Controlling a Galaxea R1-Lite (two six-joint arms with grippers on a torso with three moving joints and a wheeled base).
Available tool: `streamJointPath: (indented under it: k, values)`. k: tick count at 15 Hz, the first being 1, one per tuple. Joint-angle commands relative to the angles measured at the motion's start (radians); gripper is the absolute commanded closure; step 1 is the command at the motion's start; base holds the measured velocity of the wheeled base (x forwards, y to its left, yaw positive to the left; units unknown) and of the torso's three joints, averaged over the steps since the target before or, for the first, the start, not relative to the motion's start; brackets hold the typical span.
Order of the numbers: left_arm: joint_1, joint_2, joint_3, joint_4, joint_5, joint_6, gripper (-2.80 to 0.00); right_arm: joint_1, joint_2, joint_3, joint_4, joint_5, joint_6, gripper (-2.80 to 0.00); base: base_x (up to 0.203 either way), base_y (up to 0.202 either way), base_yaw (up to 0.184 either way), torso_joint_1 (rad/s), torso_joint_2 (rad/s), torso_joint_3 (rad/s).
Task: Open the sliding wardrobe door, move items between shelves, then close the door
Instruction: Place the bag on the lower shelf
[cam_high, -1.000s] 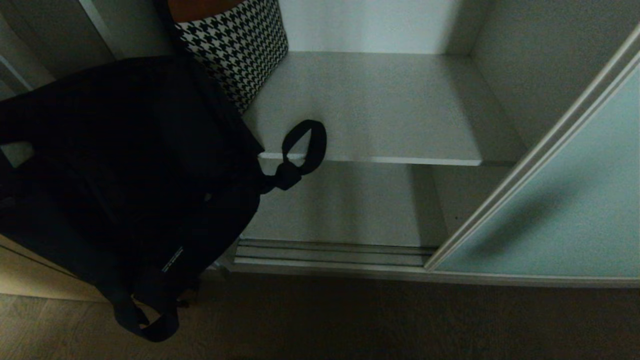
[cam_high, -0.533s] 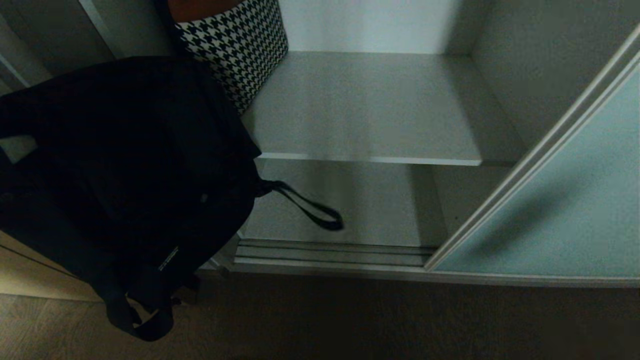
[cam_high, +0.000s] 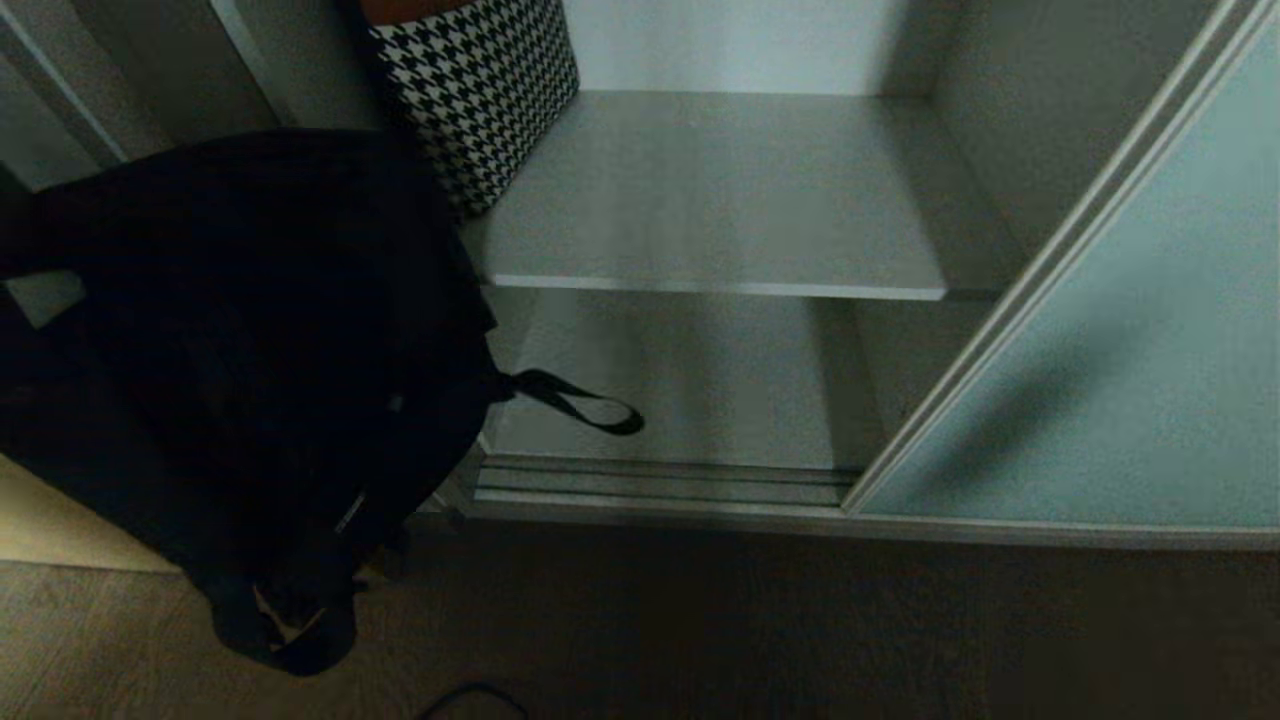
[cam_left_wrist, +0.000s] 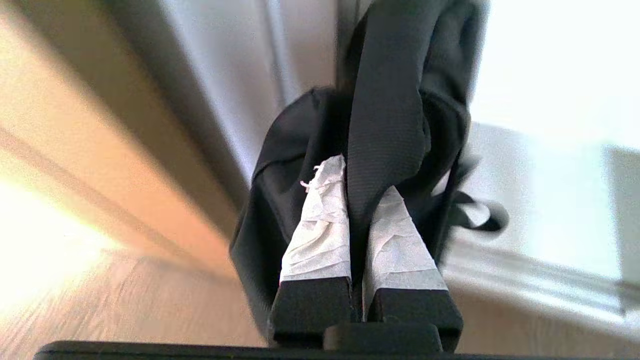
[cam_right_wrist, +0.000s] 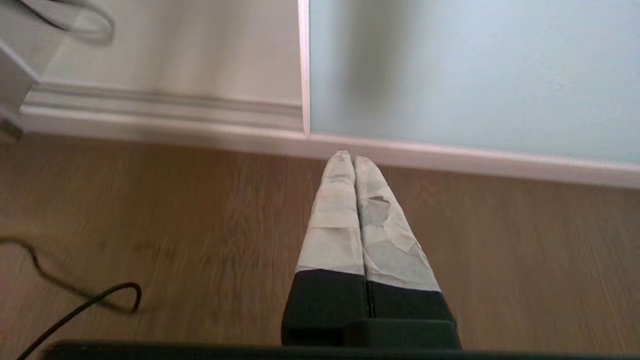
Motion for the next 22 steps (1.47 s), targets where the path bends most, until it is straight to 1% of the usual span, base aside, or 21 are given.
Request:
streamJointPath:
  k: [1,4,9,11,12,14,15,20,22]
  values:
    - [0.0,0.004,0.003,-0.003,-0.002,-0.001,0.0,0.0,0.0,0.0,0.0,0.0,0.0,0.0,-0.197,0.0,-0.002,-0.002,-0.01,0.002]
    - [-0.007,0.002,0.017,-0.003,-0.038,-0.003,0.0,0.0,0.0,0.0,0.0,0.0,0.0,0.0,-0.085,0.0,0.001,-0.002,0.0,0.005]
    - [-0.007,-0.022,0.089,-0.01,-0.055,0.001,0.0,0.0,0.001,0.0,0.0,0.0,0.0,0.0,0.0,0.0,0.0,0.0,0.0,0.0]
    - [-0.008,-0.026,0.133,-0.068,-0.071,-0.001,0.0,0.0,0.001,0.0,0.0,0.0,0.0,0.0,0.0,0.0,0.0,0.0,0.0,0.0]
    - [-0.009,-0.03,0.143,-0.083,-0.074,-0.001,0.0,0.0,0.0,0.0,0.0,0.0,0.0,0.0,0.0,0.0,0.0,0.0,0.0,0.0]
    - [-0.013,-0.044,0.2,-0.122,-0.078,-0.003,0.0,0.0,0.0,0.0,0.0,0.0,0.0,0.0,0.0,0.0,0.0,0.0,0.0,0.0]
    - [-0.013,-0.044,0.21,-0.124,-0.08,-0.004,0.0,0.0,0.0,0.0,0.0,0.0,0.0,0.0,0.0,0.0,0.0,0.0,0.0,0.0]
    - [-0.019,-0.036,0.203,-0.122,-0.1,-0.006,0.0,0.0,0.0,0.0,0.0,0.0,0.0,0.0,0.0,0.0,0.0,0.002,0.0,-0.107]
    - [-0.038,-0.033,0.203,-0.121,-0.1,-0.007,0.0,0.0,0.0,0.0,0.0,0.0,0.0,0.0,0.0,0.0,0.0,0.002,0.0,-0.191]
